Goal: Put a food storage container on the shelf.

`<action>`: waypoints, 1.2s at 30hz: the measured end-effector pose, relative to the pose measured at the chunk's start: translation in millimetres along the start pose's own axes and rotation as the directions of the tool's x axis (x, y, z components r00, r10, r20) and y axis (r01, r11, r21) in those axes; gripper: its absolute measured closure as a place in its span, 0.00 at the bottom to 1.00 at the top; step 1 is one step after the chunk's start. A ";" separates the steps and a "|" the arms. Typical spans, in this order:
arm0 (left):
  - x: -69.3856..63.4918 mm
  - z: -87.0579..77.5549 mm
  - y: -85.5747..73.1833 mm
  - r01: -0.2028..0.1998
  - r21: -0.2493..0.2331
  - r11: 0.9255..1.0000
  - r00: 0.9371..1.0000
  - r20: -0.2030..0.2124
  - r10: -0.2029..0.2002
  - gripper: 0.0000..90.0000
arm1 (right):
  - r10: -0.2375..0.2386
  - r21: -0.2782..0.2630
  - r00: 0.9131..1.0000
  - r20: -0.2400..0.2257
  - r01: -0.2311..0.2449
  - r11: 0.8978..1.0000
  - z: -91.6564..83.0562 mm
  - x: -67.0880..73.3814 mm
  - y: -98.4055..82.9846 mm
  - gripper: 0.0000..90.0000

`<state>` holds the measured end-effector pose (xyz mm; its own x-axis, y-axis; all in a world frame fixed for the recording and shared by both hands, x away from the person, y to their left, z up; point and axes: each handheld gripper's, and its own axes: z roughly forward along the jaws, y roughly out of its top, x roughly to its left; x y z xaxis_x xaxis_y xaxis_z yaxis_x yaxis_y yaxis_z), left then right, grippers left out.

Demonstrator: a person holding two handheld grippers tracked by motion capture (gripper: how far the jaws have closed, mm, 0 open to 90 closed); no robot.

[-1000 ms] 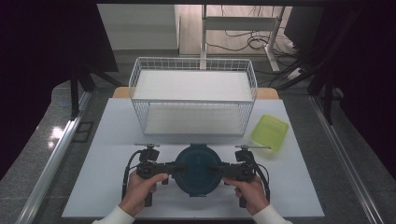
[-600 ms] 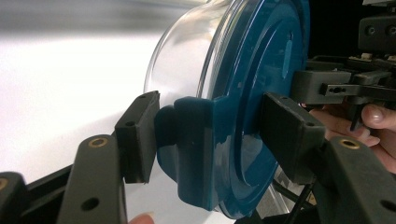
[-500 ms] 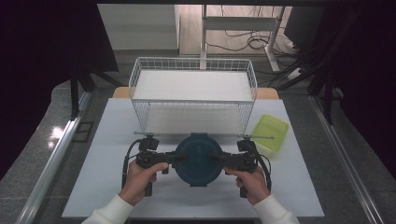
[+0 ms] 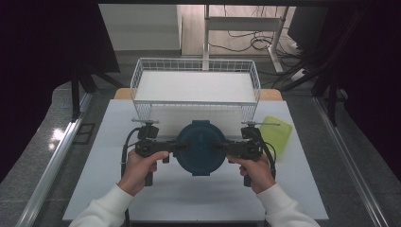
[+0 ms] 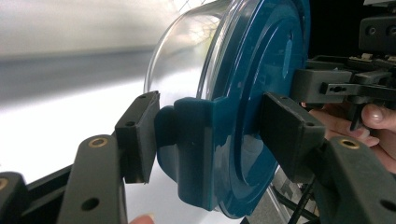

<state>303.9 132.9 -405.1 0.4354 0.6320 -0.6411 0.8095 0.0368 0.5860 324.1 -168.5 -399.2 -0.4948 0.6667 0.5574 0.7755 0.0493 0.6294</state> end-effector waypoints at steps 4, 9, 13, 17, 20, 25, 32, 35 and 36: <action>-4.8 -4.6 10.9 -0.015 -0.011 1.000 1.000 0.000 0.015 0.44 | -0.008 -0.014 1.000 -0.002 0.008 1.000 -3.9 4.6 11.4 0.36; -10.7 -11.6 25.1 -0.032 -0.031 0.999 0.999 -0.003 0.032 0.44 | -0.028 -0.034 1.000 -0.002 0.028 0.999 -8.5 11.7 27.0 0.36; -14.7 -16.4 35.6 -0.047 -0.044 0.998 0.999 -0.011 0.046 0.44 | -0.033 -0.045 0.999 -0.010 0.033 0.998 -9.9 15.1 37.5 0.36; -16.8 -20.0 43.5 -0.051 -0.056 0.997 0.999 -0.010 0.050 0.44 | -0.041 -0.051 0.999 -0.012 0.041 0.998 -11.0 18.3 46.9 0.36; -18.4 -22.7 48.8 -0.056 -0.063 0.996 0.998 -0.013 0.055 0.44 | -0.042 -0.056 0.999 -0.015 0.041 0.998 -11.8 20.5 52.6 0.36; -21.5 -26.3 59.1 -0.070 -0.060 0.996 0.997 -0.018 0.069 0.44 | -0.046 -0.066 0.999 -0.018 0.045 0.997 -13.4 22.9 61.3 0.36; -27.9 -32.7 75.2 -0.098 -0.070 0.993 0.995 -0.019 0.096 0.45 | -0.052 -0.083 0.998 -0.026 0.050 0.995 -18.5 26.9 74.4 0.36; -30.3 -35.7 82.1 -0.105 -0.078 0.991 0.994 -0.019 0.104 0.45 | -0.059 -0.094 0.998 -0.030 0.056 0.994 -20.8 29.8 82.0 0.36; -31.1 -36.9 85.0 -0.109 -0.081 0.991 0.994 -0.019 0.108 0.45 | -0.059 -0.096 0.998 -0.031 0.056 0.994 -21.2 30.8 83.9 0.36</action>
<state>344.7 144.9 -317.0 0.5126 0.6470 -0.5645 0.7227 0.0299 0.6905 365.6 -159.6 -317.8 -0.5520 0.6390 0.5357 0.7051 0.0148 0.7090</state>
